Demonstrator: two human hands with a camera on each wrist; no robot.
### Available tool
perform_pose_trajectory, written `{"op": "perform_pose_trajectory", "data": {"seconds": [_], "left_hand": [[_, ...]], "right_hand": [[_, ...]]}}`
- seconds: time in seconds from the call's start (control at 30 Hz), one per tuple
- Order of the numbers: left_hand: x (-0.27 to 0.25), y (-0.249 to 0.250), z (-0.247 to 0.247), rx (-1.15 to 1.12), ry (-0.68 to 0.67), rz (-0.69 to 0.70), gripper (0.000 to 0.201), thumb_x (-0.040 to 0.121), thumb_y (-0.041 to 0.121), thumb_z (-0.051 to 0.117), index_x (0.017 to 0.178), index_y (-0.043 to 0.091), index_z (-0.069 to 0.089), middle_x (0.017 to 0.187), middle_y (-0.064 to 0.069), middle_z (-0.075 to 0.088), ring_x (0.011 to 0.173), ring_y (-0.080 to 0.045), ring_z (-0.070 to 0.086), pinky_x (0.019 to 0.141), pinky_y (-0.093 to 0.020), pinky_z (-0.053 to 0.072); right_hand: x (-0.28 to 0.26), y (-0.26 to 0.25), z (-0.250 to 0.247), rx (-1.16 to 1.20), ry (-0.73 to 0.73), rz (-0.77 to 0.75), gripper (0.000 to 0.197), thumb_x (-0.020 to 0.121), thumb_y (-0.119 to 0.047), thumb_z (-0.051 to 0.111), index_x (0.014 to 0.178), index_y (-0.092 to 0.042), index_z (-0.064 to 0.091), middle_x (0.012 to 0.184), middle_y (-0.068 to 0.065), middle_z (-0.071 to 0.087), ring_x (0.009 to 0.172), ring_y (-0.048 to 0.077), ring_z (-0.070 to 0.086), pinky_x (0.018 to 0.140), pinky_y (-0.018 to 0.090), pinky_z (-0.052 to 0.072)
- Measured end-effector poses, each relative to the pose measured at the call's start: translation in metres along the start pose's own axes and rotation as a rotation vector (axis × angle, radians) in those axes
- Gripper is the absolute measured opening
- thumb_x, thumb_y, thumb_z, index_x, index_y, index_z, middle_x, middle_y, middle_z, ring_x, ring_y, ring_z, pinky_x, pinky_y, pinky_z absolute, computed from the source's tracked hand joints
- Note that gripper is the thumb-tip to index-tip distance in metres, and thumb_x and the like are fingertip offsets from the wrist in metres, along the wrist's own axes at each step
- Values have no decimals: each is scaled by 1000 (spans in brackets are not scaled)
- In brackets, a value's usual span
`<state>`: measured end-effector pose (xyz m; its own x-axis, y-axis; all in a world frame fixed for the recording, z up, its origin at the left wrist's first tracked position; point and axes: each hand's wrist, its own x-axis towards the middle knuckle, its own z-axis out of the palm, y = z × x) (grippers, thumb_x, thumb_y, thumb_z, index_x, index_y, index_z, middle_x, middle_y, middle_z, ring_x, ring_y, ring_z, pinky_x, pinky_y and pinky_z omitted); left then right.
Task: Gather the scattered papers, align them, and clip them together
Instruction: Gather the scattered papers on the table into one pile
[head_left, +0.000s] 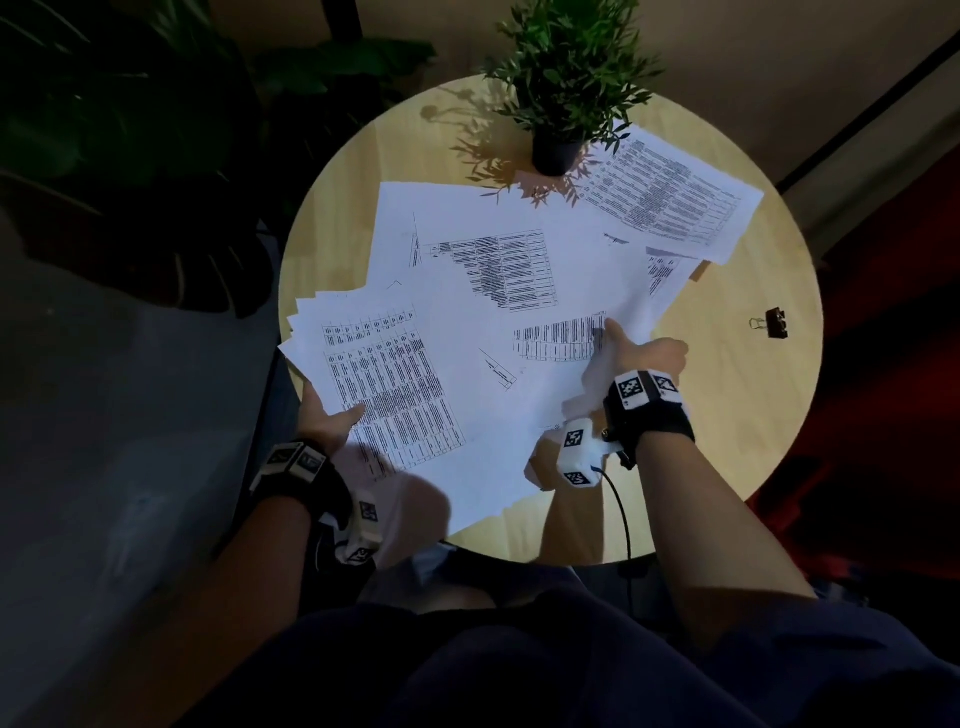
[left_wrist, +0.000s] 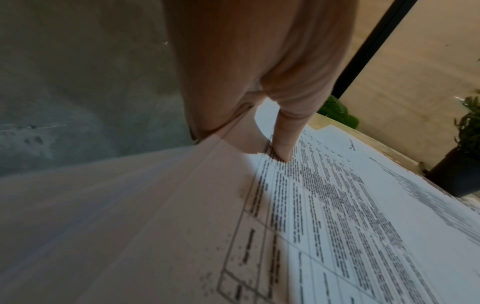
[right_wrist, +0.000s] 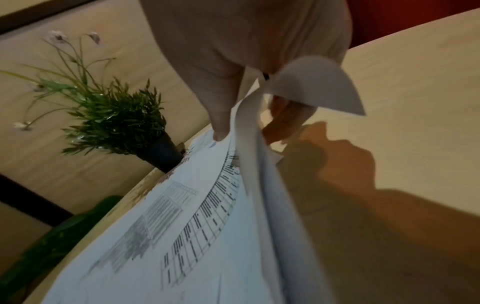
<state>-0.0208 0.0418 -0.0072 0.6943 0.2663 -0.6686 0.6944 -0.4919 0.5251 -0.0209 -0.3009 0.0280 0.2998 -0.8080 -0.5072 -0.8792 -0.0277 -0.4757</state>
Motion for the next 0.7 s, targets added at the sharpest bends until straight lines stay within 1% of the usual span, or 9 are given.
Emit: {"op": "perform_pose_trajectory", "data": {"seconds": [0.07, 0.13, 0.27, 0.37, 0.43, 0.5, 0.57, 0.63, 0.7], "left_hand": [[-1, -1, 0, -9, 4, 7, 88, 90, 16, 62, 150, 7, -2, 161, -10, 1, 149, -27, 5, 118, -38, 11], [0, -3, -1, -17, -3, 6, 88, 90, 17, 62, 151, 8, -2, 161, -10, 1, 149, -27, 5, 119, -39, 11], [1, -3, 0, -55, -24, -19, 90, 89, 17, 63, 151, 13, -2, 161, -7, 2, 149, -27, 8, 120, -43, 14], [-1, -1, -1, -49, -19, -29, 88, 91, 18, 61, 151, 16, -2, 161, -5, 4, 148, -27, 9, 119, -43, 16], [-2, 0, -1, -47, -23, -32, 87, 91, 19, 60, 151, 17, -2, 161, -5, 4, 148, -27, 10, 119, -44, 16], [-3, 0, -1, -46, -23, -18, 87, 91, 19, 60, 152, 17, -2, 161, -5, 5, 148, -27, 10, 119, -45, 17], [-3, 0, -1, -47, -18, -1, 87, 91, 18, 61, 152, 18, -2, 161, -5, 6, 148, -28, 11, 119, -46, 17], [-4, 1, 0, -45, -16, 5, 87, 91, 18, 61, 152, 19, -1, 161, -5, 7, 148, -28, 12, 118, -46, 18], [-4, 2, 0, -55, -21, 10, 88, 90, 18, 62, 152, 20, -1, 161, -5, 8, 147, -28, 14, 118, -46, 19]], "right_hand": [[5, 5, -5, 0, -158, -30, 52, 75, -37, 73, 111, -2, 60, 102, 15, 66, 94, 34, 65, 76, 37, 52], [9, 11, -11, -26, -218, -120, 28, 83, -15, 62, 108, -4, 64, 91, 14, 66, 79, 31, 60, 71, 33, 48], [13, 18, -40, -111, 58, -335, 35, 86, 0, 43, 110, -10, 64, 86, 14, 59, 75, 32, 52, 65, 32, 37], [19, 33, -66, 17, 355, -367, 34, 85, -9, 42, 112, -13, 63, 100, 22, 65, 90, 41, 58, 70, 39, 40], [20, 41, -78, 184, 539, -437, 28, 82, -11, 42, 103, -10, 61, 96, 24, 63, 88, 38, 55, 69, 37, 37], [22, 44, -91, 377, 641, -532, 25, 80, -8, 41, 97, -2, 59, 92, 24, 64, 82, 29, 54, 70, 26, 40], [27, 43, -101, 593, 697, -560, 30, 84, -8, 40, 105, -3, 61, 99, 16, 68, 86, 18, 60, 75, 12, 42], [31, 41, -108, 780, 717, -512, 37, 88, -15, 39, 120, -19, 58, 111, 1, 67, 96, 7, 64, 85, 12, 45], [33, 39, -107, 895, 702, -420, 43, 90, -16, 39, 130, -26, 50, 114, -8, 63, 97, -2, 63, 83, 9, 46]]}}
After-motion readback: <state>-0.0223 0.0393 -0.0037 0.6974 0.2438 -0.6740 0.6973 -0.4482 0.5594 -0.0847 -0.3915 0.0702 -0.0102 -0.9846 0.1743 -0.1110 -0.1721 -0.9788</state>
